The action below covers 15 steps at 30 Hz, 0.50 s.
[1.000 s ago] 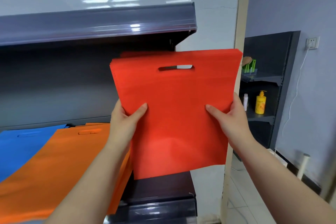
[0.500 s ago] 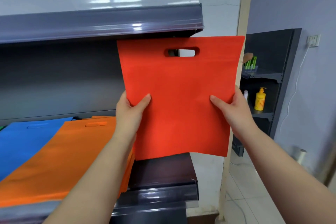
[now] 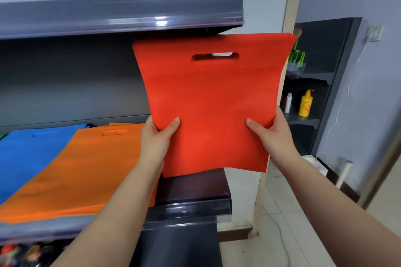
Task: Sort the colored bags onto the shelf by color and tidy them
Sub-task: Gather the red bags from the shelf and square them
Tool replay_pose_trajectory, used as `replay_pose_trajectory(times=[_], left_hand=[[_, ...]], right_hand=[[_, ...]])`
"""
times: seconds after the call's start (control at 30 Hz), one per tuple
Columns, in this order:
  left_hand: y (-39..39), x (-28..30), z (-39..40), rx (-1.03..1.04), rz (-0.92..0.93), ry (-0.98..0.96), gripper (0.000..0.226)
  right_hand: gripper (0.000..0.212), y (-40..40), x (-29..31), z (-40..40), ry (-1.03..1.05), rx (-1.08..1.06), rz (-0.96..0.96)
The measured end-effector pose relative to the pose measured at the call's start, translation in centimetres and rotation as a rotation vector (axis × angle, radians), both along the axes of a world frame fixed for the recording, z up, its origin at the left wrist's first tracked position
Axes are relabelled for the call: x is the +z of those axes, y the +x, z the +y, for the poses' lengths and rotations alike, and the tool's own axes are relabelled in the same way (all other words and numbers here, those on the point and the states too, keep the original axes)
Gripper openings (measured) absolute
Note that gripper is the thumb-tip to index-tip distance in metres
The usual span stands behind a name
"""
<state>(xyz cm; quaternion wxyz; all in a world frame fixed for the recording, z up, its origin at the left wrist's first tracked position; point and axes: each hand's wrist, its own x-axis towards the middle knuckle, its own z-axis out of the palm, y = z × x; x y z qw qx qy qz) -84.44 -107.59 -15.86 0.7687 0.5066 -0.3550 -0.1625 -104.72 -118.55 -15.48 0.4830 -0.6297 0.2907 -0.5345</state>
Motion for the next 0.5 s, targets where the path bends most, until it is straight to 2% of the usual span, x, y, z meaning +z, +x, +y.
replay_pose_trajectory(times=[0.1,0.2,0.27,0.37,0.5], left_hand=[[0.0,0.4,-0.1,-0.009,0.009,-0.003,0.025],[-0.2,-1.1,0.1,0.006,0.009,0.067,0.029],[-0.3,-1.4,0.2,0.024,0.015,0.075,0.026],[-0.5,-0.7,0.2,0.052,0.013,0.049,0.023],[-1.4,-0.7,0.4,0.039,0.045,0.021,0.024]], right_hand=[[0.038,-0.1,0.0,-0.1,0.011,-0.005,-0.007],[0.044,0.0,-1.4,0.4,0.026,-0.027,0.142],[0.043,0.0,-1.5,0.7,-0.013,-0.058,0.176],[0.038,0.1,-0.8,0.6,-0.037,-0.064,0.129],[0.043,0.2,-1.6,1.2,0.036,-0.034,0.029]])
